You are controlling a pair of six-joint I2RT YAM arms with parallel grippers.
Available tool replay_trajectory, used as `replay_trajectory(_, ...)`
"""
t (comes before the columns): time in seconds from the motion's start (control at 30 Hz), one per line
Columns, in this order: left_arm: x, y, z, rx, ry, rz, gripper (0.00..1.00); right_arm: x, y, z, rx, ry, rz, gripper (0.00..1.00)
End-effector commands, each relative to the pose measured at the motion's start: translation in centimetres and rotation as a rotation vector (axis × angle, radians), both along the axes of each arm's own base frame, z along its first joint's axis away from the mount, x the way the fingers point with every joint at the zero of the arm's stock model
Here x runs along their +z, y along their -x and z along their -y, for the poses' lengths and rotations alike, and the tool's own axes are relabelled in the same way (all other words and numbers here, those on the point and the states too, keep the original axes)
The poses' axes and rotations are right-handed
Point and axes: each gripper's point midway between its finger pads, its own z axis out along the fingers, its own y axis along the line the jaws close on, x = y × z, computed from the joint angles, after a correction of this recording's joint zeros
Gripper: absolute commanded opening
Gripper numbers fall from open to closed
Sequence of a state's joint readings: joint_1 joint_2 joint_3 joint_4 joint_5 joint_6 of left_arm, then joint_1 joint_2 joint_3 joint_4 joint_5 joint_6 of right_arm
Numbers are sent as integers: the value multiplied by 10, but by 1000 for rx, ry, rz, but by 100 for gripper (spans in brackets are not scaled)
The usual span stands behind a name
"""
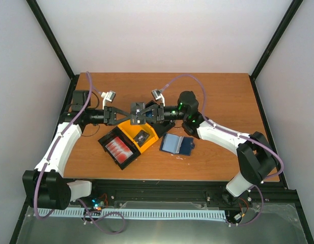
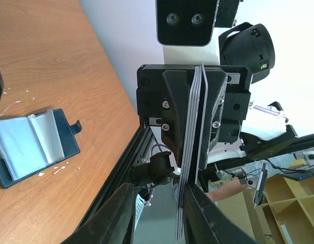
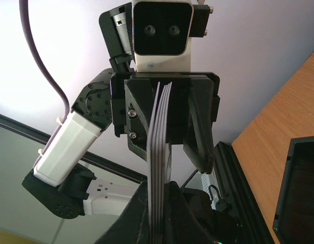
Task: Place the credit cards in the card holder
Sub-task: Pick up the credit card from the storage box.
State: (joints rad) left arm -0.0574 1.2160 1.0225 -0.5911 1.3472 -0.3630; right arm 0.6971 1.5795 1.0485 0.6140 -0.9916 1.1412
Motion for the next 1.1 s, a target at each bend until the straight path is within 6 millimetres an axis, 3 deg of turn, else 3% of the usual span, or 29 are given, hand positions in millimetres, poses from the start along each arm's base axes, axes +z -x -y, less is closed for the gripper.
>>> replay_trajectory(0.0, -38, -19, -1, 81, -151, -44, 27, 68, 42, -6, 139, -169, 228, 3)
replay_trajectory(0.33, -50, -20, 1, 73, -165, -69, 22, 85, 53, 0, 188, -256, 245, 3)
replay_trajectory(0.77, -22, -5, 19, -25, -67, 2, 30, 54, 31, -18, 100, -104, 196, 3)
replay_trajectory(0.97, -14, 1, 21, -46, -32, 20, 29, 44, 16, -21, 18, -72, 133, 3)
replay_trajectory(1.07, -1, 5, 22, -62, 4, 46, 26, 39, 10, -21, -18, -58, 104, 3)
